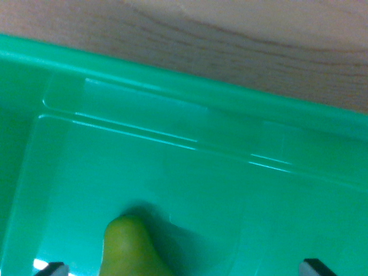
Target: Pick fruit
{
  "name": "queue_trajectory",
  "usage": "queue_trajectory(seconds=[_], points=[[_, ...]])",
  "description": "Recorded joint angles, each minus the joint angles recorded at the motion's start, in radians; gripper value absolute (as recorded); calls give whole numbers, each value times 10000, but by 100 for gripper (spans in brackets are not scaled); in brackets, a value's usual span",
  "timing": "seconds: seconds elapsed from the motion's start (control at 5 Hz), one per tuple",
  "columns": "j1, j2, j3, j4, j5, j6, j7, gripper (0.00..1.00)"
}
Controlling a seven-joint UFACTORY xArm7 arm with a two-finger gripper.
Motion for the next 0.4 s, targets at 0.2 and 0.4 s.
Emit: queue_trajectory(seconds=[0.2,0.4], points=[[65,105,48,-405,-24,-447,-252,0],[127,206,94,-792,-46,-873,-492,0]])
